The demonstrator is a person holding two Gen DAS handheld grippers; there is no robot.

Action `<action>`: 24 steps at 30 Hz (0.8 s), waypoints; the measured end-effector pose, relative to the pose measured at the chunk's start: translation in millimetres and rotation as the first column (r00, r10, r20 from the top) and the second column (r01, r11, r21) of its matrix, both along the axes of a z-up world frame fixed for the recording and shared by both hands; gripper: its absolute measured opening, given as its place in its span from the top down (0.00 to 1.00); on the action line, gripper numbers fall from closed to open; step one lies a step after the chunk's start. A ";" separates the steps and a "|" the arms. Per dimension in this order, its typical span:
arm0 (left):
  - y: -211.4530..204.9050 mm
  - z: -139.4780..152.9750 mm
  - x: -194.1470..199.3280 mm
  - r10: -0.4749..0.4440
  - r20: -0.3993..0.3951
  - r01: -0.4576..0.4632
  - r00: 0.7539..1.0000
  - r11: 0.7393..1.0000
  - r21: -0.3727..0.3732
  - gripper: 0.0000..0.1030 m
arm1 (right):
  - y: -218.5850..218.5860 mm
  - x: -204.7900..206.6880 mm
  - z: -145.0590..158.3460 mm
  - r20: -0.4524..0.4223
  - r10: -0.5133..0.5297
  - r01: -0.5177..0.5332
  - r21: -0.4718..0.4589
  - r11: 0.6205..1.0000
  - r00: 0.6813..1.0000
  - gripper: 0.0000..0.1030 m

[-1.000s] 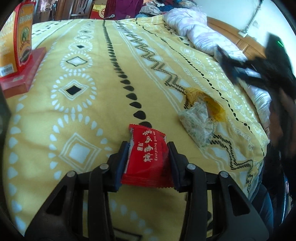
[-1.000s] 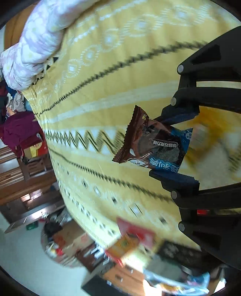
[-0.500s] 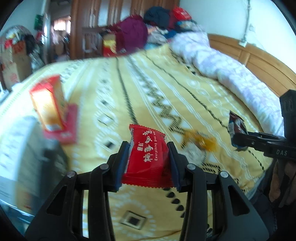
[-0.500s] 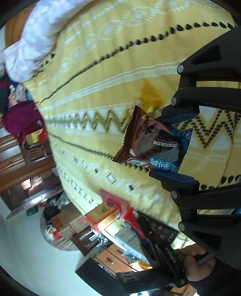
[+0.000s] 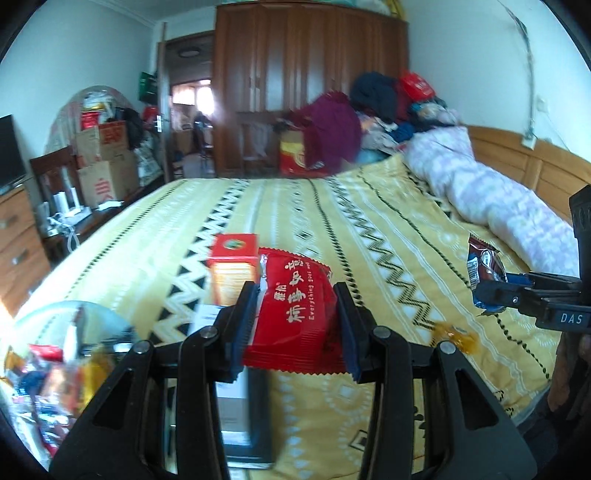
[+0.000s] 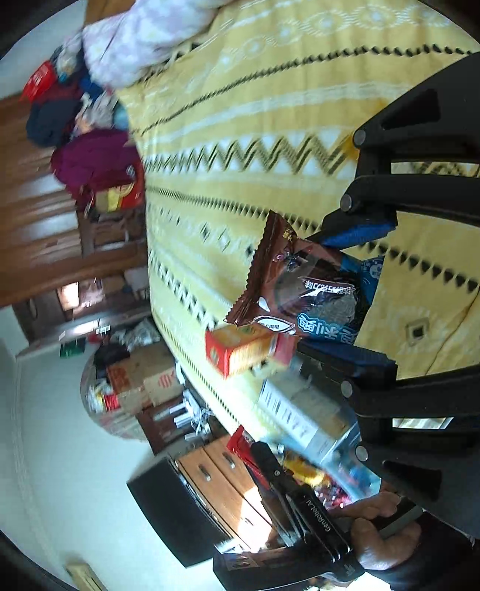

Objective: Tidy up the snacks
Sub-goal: 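Carry both held packets from the bed over the glass bowl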

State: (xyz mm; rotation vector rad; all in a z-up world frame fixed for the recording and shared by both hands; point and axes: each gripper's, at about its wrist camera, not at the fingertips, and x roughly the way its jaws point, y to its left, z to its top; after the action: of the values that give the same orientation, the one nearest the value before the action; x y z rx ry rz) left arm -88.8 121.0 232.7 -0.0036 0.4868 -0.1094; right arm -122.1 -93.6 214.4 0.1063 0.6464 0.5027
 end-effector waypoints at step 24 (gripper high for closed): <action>137.1 25.9 -37.7 0.290 0.042 -0.288 0.956 0.957 -0.047 0.59 | 229.0 1.4 66.2 0.032 0.388 -0.390 0.075 0.918 0.921 0.51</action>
State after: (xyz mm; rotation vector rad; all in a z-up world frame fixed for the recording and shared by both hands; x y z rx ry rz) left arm -126.5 258.1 258.6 -0.1117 0.4303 0.1677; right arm -120.6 135.5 280.6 0.0480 0.6335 0.9149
